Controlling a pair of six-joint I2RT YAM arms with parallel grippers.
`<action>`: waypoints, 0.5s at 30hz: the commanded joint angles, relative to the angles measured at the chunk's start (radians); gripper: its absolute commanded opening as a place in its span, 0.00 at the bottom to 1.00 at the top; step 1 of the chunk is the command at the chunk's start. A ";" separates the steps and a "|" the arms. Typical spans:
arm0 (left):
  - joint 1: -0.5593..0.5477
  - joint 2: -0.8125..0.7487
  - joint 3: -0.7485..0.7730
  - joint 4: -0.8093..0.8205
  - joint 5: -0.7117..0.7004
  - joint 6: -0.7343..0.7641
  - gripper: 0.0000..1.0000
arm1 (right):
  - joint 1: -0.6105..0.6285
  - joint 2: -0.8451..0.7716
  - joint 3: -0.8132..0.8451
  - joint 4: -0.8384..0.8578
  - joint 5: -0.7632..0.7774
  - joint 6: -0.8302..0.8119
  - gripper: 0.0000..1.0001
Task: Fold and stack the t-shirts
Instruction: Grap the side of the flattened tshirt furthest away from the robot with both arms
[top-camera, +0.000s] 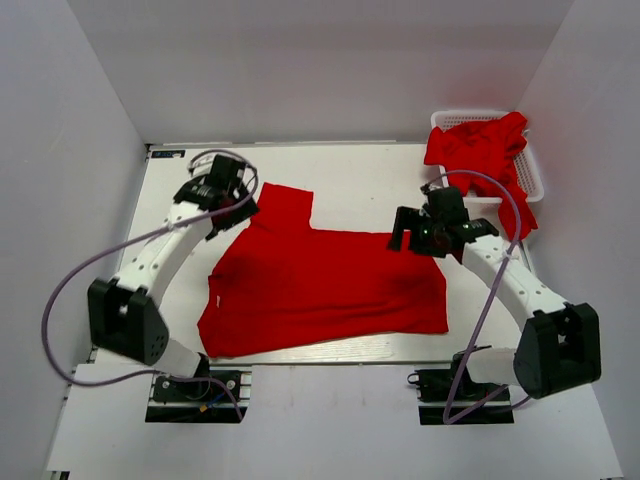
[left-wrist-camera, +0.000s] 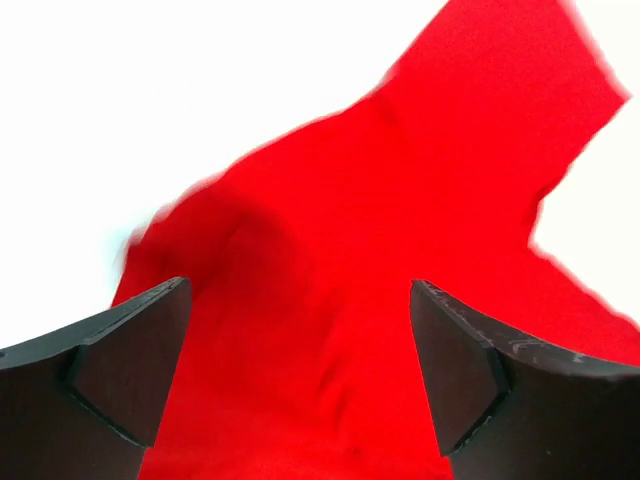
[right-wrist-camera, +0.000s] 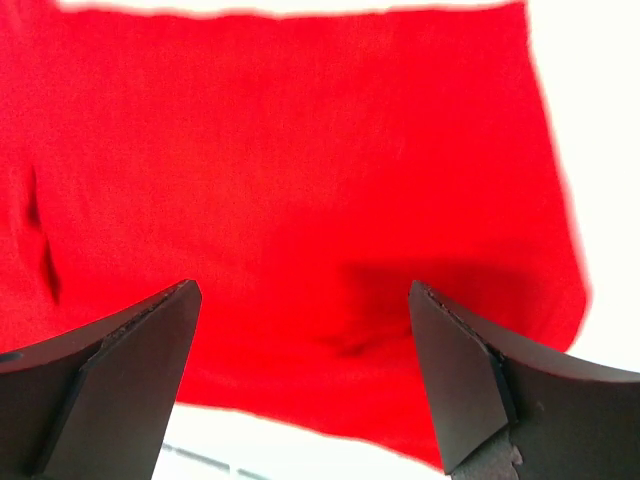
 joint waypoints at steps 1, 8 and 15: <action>0.005 0.202 0.170 0.078 0.008 0.204 1.00 | -0.012 0.072 0.120 -0.020 0.186 0.004 0.90; 0.015 0.720 0.726 0.069 0.051 0.379 1.00 | -0.036 0.263 0.325 -0.056 0.382 0.073 0.90; 0.015 1.061 1.113 0.070 0.048 0.445 1.00 | -0.059 0.356 0.398 -0.070 0.416 0.076 0.90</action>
